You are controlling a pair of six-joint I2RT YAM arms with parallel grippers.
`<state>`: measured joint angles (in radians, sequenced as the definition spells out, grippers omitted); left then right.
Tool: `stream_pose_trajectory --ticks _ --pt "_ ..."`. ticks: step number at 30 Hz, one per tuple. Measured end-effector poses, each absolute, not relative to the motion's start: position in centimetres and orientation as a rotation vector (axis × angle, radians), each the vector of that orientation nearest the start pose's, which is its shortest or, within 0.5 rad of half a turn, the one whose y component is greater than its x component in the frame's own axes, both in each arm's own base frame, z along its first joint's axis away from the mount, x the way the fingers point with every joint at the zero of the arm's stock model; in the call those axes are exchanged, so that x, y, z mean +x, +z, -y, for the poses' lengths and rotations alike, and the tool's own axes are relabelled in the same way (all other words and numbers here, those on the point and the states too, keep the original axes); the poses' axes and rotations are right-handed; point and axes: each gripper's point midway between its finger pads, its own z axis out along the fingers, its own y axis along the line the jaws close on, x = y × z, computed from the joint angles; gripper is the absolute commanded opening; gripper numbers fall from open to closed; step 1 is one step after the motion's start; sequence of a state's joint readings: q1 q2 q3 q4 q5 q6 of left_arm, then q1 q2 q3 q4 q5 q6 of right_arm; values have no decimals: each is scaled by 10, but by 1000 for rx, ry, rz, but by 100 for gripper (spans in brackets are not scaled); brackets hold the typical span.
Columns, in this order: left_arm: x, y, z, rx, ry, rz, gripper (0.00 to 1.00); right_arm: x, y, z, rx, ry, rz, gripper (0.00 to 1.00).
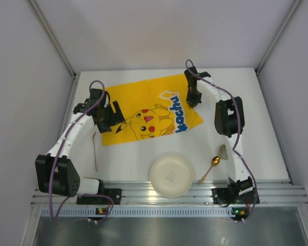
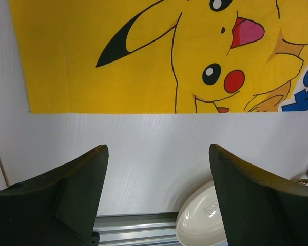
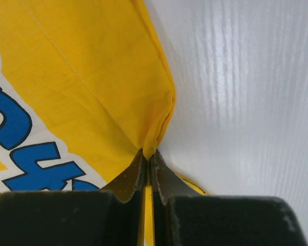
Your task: Set the dinner table for one person
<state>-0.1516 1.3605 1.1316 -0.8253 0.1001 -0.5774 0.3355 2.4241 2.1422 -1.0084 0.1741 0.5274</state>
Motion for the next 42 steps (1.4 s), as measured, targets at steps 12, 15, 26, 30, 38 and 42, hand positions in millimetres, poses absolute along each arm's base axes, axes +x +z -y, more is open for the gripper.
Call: stream_pose_trajectory --ticks 12,15,26,30,38,42 --pt "301 137 86 -517 -368 -2633 84 396 23 -61 545 -221 -2902 0" --pt "302 129 86 -510 -355 -2658 84 370 21 -57 550 -249 -2931 0" --pt "314 128 57 -534 -204 -2632 85 351 21 -70 448 -237 -2966 0" --pt "302 120 38 -602 -151 -2636 85 368 22 -77 416 -201 -2959 0" --pt "286 115 29 -639 -112 -2641 86 382 23 -86 366 -152 -2949 1" --pt "279 112 23 -664 -91 -2637 88 382 23 -90 346 -122 -2958 57"
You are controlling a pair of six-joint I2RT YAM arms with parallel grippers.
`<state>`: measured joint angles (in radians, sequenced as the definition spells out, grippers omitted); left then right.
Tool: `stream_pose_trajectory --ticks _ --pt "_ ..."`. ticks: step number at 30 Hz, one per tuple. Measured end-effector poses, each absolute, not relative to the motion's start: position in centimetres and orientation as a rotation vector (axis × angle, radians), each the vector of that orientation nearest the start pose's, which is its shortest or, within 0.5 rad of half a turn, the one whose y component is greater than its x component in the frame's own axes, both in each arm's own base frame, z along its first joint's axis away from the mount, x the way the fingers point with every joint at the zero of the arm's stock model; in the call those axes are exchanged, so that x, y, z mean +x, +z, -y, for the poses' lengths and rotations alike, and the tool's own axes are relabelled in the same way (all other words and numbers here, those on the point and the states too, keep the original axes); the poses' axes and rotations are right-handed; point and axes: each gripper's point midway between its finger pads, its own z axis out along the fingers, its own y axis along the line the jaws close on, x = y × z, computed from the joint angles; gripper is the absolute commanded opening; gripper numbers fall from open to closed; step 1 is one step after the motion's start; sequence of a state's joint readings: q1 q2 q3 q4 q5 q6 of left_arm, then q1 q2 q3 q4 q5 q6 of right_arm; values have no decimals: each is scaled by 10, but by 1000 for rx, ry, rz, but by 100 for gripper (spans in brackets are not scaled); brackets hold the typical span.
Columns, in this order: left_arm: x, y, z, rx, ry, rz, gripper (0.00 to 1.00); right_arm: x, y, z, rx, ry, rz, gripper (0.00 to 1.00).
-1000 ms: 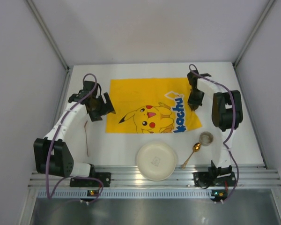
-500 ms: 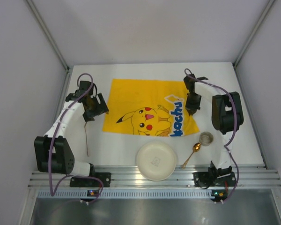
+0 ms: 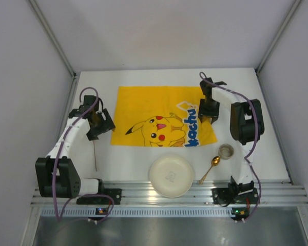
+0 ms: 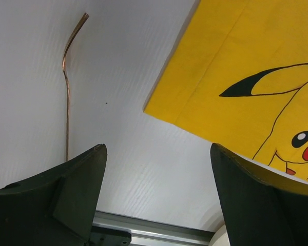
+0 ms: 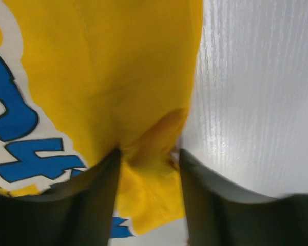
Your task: Set the dinner table for one person
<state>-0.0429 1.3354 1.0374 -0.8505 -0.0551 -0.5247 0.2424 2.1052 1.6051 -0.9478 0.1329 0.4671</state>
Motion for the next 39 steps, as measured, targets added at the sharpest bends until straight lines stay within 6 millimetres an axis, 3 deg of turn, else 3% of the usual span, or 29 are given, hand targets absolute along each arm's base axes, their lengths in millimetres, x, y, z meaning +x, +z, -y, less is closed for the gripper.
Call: stream_pose_trajectory --ticks 2,3,8,17,22,32,39 --pt "276 109 18 -685 -64 -2639 89 381 23 -90 325 -120 -2964 78" --pt "273 107 15 -700 -46 -2644 89 380 24 -89 315 -122 -2966 81" --pt "264 98 -8 -808 28 -2637 90 378 34 -86 301 -148 -2956 82" --pt "255 84 -51 -971 166 -2626 89 379 96 -85 269 -90 -2827 81" --pt "253 61 -66 -998 217 -2698 87 369 91 -83 248 -94 -2849 77" --pt "262 23 -76 -1009 207 -2789 61 359 83 -83 225 -88 -2892 66" --pt "277 16 -70 -981 125 -2813 29 354 79 -82 215 -91 -2911 56"
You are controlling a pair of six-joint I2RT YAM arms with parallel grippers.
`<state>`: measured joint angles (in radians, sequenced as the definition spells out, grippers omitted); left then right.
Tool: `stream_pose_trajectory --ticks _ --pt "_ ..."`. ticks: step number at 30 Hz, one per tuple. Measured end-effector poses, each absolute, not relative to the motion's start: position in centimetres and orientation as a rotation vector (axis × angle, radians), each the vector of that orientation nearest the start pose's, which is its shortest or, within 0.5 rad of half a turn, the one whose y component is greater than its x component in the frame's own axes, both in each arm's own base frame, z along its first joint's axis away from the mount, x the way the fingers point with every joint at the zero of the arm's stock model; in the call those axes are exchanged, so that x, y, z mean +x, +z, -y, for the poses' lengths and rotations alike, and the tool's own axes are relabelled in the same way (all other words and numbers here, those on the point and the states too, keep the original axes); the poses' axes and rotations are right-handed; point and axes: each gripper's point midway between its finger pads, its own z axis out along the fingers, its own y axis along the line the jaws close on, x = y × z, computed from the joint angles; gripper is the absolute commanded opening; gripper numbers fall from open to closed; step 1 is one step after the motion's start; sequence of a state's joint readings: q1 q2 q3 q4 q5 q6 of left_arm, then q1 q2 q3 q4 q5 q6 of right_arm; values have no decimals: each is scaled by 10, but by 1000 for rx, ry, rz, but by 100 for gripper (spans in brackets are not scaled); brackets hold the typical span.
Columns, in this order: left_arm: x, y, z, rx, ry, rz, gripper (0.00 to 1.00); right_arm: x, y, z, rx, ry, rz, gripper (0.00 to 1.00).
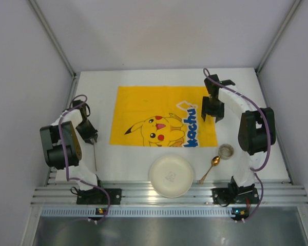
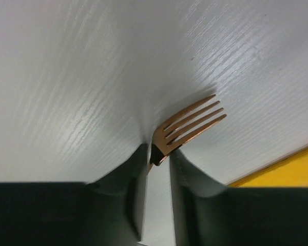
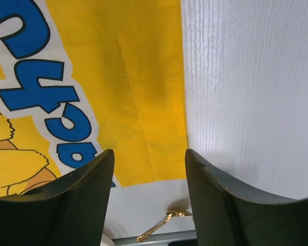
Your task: Set the dinner table for one person
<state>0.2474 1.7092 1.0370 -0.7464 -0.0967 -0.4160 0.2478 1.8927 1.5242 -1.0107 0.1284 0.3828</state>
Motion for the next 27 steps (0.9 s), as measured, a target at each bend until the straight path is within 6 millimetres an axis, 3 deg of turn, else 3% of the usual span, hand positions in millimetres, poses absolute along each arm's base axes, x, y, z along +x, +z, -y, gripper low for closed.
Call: stream_pose_trajectory --ticks 3,10,13,20,24,27 --pt "282 16 -69 -972 104 -2810 0 354 79 -83 211 -87 -2912 53" --pt "292 17 -73 -939 111 -2808 0 353 74 -84 205 -78 -2930 49" --pt "308 22 -66 -873 2 -2770 0 353 73 -86 204 -64 -2935 48" --pt "388 85 -21 -607 -471 -2489 0 341 62 -91 198 -20 -2980 47" --pt "443 119 22 -406 -690 -2391 0 330 55 -91 196 -5 -3010 47" --pt "478 129 66 -244 -803 -2373 0 323 54 -92 197 13 -3019 47"
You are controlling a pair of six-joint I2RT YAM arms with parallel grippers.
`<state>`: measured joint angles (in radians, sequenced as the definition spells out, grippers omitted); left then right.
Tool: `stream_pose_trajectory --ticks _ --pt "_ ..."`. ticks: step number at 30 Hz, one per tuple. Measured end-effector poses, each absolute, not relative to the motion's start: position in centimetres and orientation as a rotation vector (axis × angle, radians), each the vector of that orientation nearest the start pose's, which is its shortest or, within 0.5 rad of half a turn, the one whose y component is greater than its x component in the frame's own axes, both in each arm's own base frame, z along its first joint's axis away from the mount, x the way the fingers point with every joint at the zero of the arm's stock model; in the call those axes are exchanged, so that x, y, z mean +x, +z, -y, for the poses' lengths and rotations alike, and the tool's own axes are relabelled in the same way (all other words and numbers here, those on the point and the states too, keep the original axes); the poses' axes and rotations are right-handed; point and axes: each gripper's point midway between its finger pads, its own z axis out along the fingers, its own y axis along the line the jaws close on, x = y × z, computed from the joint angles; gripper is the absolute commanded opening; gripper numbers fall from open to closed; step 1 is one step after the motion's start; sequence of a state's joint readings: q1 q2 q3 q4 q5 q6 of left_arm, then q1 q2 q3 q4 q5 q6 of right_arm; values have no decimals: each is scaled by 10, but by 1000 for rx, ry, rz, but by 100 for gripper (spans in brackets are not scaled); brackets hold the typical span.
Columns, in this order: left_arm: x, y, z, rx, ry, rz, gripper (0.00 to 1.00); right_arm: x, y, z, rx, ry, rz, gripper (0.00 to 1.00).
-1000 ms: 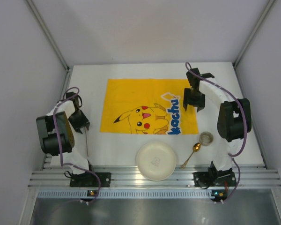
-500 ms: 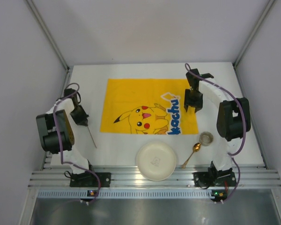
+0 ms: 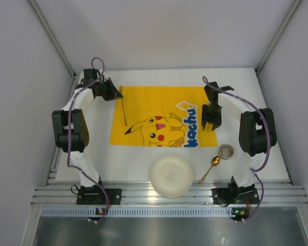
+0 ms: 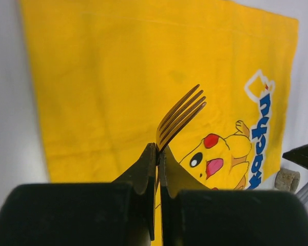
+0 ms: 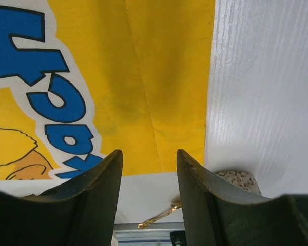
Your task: Set the dinner table for one person
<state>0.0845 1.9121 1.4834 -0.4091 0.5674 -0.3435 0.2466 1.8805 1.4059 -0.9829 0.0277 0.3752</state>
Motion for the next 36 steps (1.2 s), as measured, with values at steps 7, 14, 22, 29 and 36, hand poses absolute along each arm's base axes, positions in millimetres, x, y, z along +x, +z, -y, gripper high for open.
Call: stream_pose_trajectory --ticks 7,14,22,29,36 --pt "510 112 129 -39 -926 -2399 0 323 59 -94 198 44 -2994 46" --pt "506 91 129 -10 -904 -2479 0 321 62 -84 225 51 -2973 45" --pt "497 72 124 34 -790 -2577 5 320 60 -79 245 53 -2975 46" --pt "487 49 121 -22 -782 -2653 17 320 60 -80 244 58 -2976 46" --pt "479 35 106 -115 -766 -2694 50 319 61 -79 235 51 -2978 48"
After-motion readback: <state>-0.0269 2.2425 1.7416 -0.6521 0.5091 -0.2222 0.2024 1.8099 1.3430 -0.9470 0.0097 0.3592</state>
